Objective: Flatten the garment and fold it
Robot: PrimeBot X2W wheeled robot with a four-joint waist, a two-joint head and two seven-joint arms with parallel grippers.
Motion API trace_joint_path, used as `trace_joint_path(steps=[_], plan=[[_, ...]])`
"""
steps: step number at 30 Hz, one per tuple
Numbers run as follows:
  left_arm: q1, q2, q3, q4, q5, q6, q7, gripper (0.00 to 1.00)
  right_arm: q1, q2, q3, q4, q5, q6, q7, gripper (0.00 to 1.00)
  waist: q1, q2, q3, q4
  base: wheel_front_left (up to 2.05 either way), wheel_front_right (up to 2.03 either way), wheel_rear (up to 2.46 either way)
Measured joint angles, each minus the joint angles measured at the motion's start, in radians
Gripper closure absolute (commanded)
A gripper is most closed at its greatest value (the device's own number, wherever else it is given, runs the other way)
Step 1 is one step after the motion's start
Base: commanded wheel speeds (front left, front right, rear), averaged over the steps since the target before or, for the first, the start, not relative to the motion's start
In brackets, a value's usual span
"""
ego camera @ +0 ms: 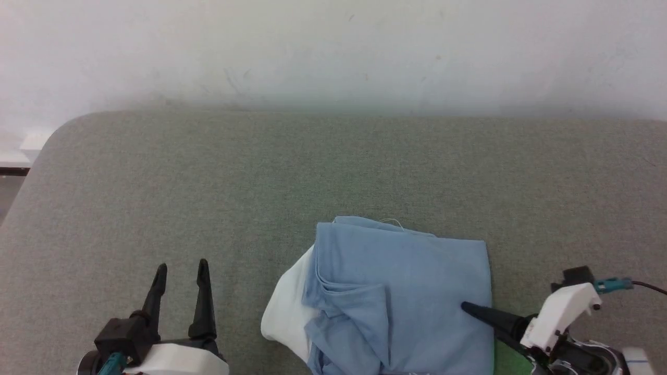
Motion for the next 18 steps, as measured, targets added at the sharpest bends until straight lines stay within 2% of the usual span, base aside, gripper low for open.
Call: trace_joint_path(steps=[1,2,3,4,7,9,11,14,18], plan=[[0.000,-0.002,0.001,0.002,0.004,-0.005,0.000,0.00,-0.009,0.000,0.015,0.016,-0.002,0.000,-0.005,0.00,0.0000,0.0000,-0.001,0.002,0.00,0.00,0.00],[0.000,-0.004,0.001,0.003,0.006,-0.007,0.000,0.00,-0.015,-0.002,0.029,0.028,-0.009,0.000,-0.012,0.51,-0.0001,0.0000,-0.003,0.004,0.00,0.00,0.00],[-0.001,-0.006,0.002,0.004,0.007,-0.008,0.000,0.00,-0.021,-0.005,0.040,0.038,-0.010,0.000,-0.018,0.83,-0.0001,0.0000,-0.004,0.006,0.00,0.00,0.00],[-0.002,-0.007,0.003,0.005,0.007,-0.011,0.000,0.00,-0.026,-0.007,0.053,0.043,-0.009,0.000,-0.020,1.00,0.0000,0.0000,-0.005,0.008,0.00,0.00,0.00],[-0.008,-0.011,0.010,0.007,0.008,-0.015,0.000,0.00,-0.031,-0.030,0.117,0.020,-0.022,0.000,-0.047,1.00,-0.0001,0.0000,-0.009,0.007,0.00,0.00,0.00],[-0.008,-0.014,0.017,0.007,0.009,-0.015,0.000,0.00,-0.031,-0.068,0.183,-0.033,-0.057,0.000,-0.080,1.00,0.0000,0.0000,-0.011,0.001,0.00,0.00,0.00],[-0.008,-0.017,0.020,0.009,0.014,-0.022,0.000,0.00,-0.031,-0.139,0.277,-0.104,-0.139,0.000,-0.120,1.00,0.0000,0.0000,-0.012,-0.008,0.00,0.00,0.00],[-0.008,-0.023,0.027,0.007,0.015,-0.024,0.000,0.00,-0.035,-0.280,0.419,-0.229,-0.314,0.000,-0.210,1.00,-0.0001,0.0000,-0.012,-0.026,0.00,0.00,0.00],[-0.008,-0.026,0.041,0.004,0.016,-0.032,0.000,0.00,-0.054,-0.426,0.523,-0.378,-0.492,0.000,-0.275,1.00,0.0000,0.0000,-0.011,-0.064,0.00,0.00,0.00]])
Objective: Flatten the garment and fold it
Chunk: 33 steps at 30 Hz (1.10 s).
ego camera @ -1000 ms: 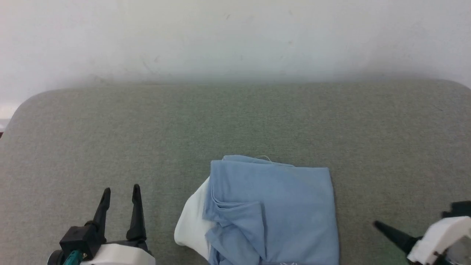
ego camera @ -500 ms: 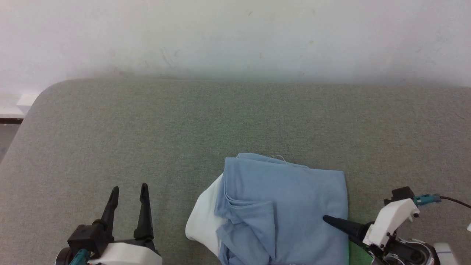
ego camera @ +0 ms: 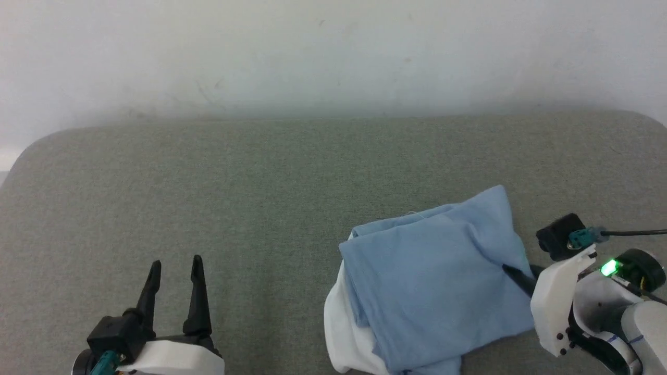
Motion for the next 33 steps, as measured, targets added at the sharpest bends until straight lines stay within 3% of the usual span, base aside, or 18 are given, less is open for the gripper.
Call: trace_joint_path(steps=[7,14,23,31,33], plan=[[-0.001,-0.016,0.011,-0.022,0.010,-0.011,0.000,0.00,0.009,-0.137,-0.018,-0.118,-0.037,0.001,0.085,1.00,0.0000,0.0000,0.008,-0.093,0.00,0.00,0.00],[-0.056,-0.022,0.002,-0.063,0.050,-0.034,0.000,0.00,0.019,-0.222,-0.150,-0.027,-0.035,0.001,0.076,1.00,0.0000,0.0000,0.063,-0.186,0.00,0.00,0.00],[-0.220,0.001,-0.050,-0.098,0.109,-0.070,0.000,0.00,-0.100,-0.220,-0.296,0.268,-0.079,0.001,-0.157,1.00,0.0001,0.0000,0.229,-0.249,0.00,0.00,0.00],[-0.308,0.011,-0.081,-0.096,0.121,-0.079,0.000,0.00,-0.232,-0.152,-0.434,0.552,-0.168,0.001,-0.299,1.00,0.0004,0.0000,0.381,-0.251,0.00,0.00,0.00],[-0.311,0.012,-0.080,-0.091,0.121,-0.079,0.000,0.00,-0.245,-0.131,-0.464,0.616,-0.181,0.001,-0.311,0.72,0.0004,0.0000,0.406,-0.246,0.00,0.00,0.00]])
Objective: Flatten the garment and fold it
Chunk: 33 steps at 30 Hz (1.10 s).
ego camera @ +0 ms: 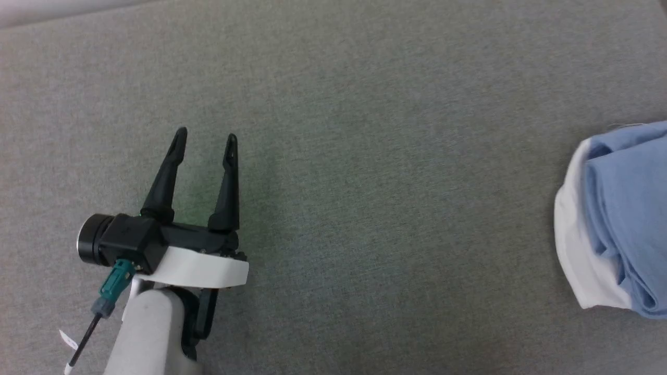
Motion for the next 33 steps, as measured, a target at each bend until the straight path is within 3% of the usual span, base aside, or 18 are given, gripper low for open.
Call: trace_joint_path(steps=[1,2,8,14,26,33], plan=[[0.000,0.000,0.000,0.003,0.000,0.000,0.000,0.00,-0.003,0.009,-0.012,0.025,-0.008,0.000,-0.013,0.33,0.0000,0.0000,0.009,0.003,0.00,0.00,0.00],[0.000,-0.001,0.001,0.007,0.000,0.000,0.000,0.00,-0.004,0.017,-0.024,0.045,-0.014,0.000,-0.030,0.00,0.0000,0.0001,0.015,0.007,0.00,0.00,0.00],[0.014,-0.010,0.013,0.018,-0.008,0.005,0.000,0.00,-0.002,0.033,-0.104,0.121,-0.041,0.000,-0.126,0.00,-0.0004,0.0000,-0.006,0.024,0.00,0.00,0.00],[0.091,-0.024,0.045,0.027,-0.023,0.020,0.000,0.00,0.086,0.053,-0.129,0.034,-0.065,0.000,-0.222,0.00,-0.0006,0.0001,-0.090,0.035,0.00,0.00,0.00],[0.197,-0.035,0.109,0.047,-0.036,0.039,0.000,0.00,0.318,0.335,-0.016,-0.401,-0.040,0.000,-0.249,0.00,-0.0006,0.0000,-0.239,0.097,0.00,0.00,0.00],[0.243,-0.028,0.153,0.076,-0.039,0.045,0.000,0.00,0.351,0.442,0.060,-0.582,-0.046,0.000,-0.271,0.00,-0.0004,0.0001,-0.285,0.160,0.00,0.00,0.00]])
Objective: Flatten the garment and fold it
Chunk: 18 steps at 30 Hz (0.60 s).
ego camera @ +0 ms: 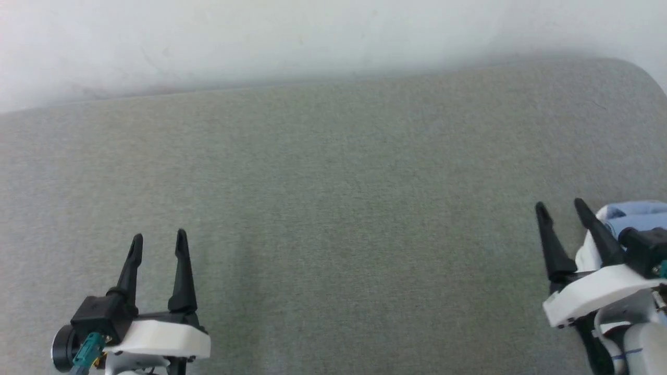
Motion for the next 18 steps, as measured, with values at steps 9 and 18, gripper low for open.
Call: trace_joint_path(steps=[9,18], plan=[[0.053,0.048,0.002,0.033,0.010,-0.025,0.000,0.00,0.127,0.077,-0.006,-0.158,-0.078,0.000,-0.007,0.00,-0.0001,0.0000,-0.071,0.047,0.00,0.00,0.00],[0.074,0.048,-0.029,0.053,0.007,-0.037,0.000,0.00,0.212,0.108,-0.032,-0.202,-0.107,0.000,0.013,0.00,0.0000,0.0000,-0.115,0.056,0.00,0.00,0.00]])
